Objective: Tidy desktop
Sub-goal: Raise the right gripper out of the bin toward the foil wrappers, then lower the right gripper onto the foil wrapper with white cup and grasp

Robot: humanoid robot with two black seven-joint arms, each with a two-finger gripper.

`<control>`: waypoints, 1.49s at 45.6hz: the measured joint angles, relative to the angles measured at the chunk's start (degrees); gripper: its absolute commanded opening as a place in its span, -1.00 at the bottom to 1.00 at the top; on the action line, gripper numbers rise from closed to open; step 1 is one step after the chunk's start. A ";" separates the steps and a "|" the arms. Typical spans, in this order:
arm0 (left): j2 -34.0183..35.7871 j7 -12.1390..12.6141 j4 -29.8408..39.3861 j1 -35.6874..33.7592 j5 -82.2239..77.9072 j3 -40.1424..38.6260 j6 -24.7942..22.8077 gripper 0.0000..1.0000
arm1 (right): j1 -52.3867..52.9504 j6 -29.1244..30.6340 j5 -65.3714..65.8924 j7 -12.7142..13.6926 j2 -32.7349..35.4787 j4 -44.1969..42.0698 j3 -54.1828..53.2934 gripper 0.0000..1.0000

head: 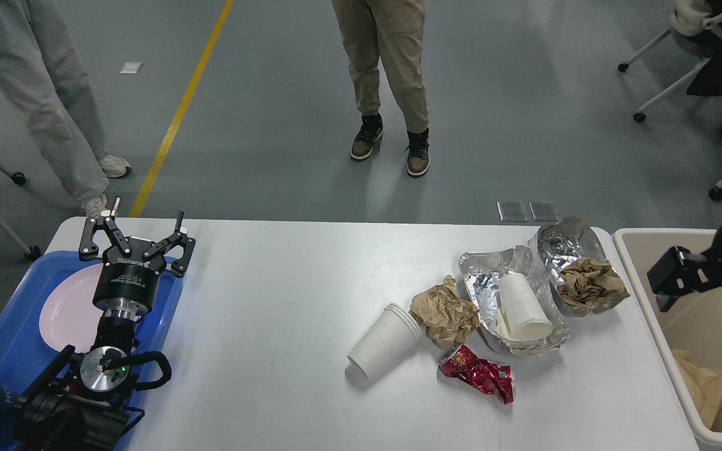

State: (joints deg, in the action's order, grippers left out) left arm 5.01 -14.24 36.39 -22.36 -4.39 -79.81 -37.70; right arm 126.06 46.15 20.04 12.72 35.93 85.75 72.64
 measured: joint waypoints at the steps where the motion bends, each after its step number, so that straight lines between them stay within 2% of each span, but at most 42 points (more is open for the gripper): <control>1: 0.00 0.00 0.00 0.00 -0.01 0.00 0.00 0.93 | 1.05 -0.12 -0.48 -0.05 -0.54 0.80 0.22 1.00; 5: 0.00 0.00 0.00 0.00 0.02 0.00 0.00 0.93 | 4.72 -0.71 -3.95 -0.85 -3.81 3.33 1.87 0.99; 8: 0.00 0.00 0.00 0.00 0.04 0.00 0.00 0.93 | 7.01 -1.63 -6.45 -2.63 -7.33 4.27 3.75 0.99; 11: 0.00 0.00 -0.01 0.01 0.03 0.00 0.00 0.93 | 8.68 -3.11 -7.61 -7.02 -11.16 5.04 5.94 0.99; 16: 0.00 0.00 -0.03 0.04 0.03 0.00 0.00 0.93 | 11.32 -5.68 -8.08 -15.84 -17.88 6.31 9.38 0.99; 20: 0.00 0.00 -0.03 0.04 0.03 0.00 0.00 0.93 | 13.36 -6.48 -8.12 -18.08 -20.33 7.53 10.32 1.00; 31: 0.00 0.00 -0.03 0.02 -0.01 0.00 0.00 0.93 | 14.05 -7.44 -7.72 -17.91 -20.31 7.93 9.99 1.00; 38: 0.00 0.00 -0.03 -0.02 0.00 0.00 0.00 0.93 | 11.09 -10.86 -7.69 -17.84 -20.34 6.88 9.86 1.00; 54: 0.00 0.00 -0.02 -0.01 -0.01 0.00 0.00 0.93 | -14.01 -26.75 -7.44 -17.79 -21.08 0.34 2.88 0.98; 62: 0.00 0.00 -0.01 0.01 -0.01 0.00 0.00 0.93 | -25.81 -32.71 -6.38 -17.82 -25.87 -5.67 -1.94 0.97; 66: 0.00 0.00 -0.01 0.01 0.00 0.00 0.00 0.93 | -31.12 -33.90 -5.91 -17.77 -27.82 -10.85 -2.25 0.80; 68: 0.00 0.00 -0.01 0.02 -0.02 0.00 0.00 0.93 | -33.60 -34.09 -6.13 -17.75 -28.04 -13.37 -2.37 0.79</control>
State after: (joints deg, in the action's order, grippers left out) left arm 5.01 -14.24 36.38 -22.34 -4.40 -79.80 -37.70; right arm 92.46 12.06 13.91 -5.02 7.88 72.38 70.27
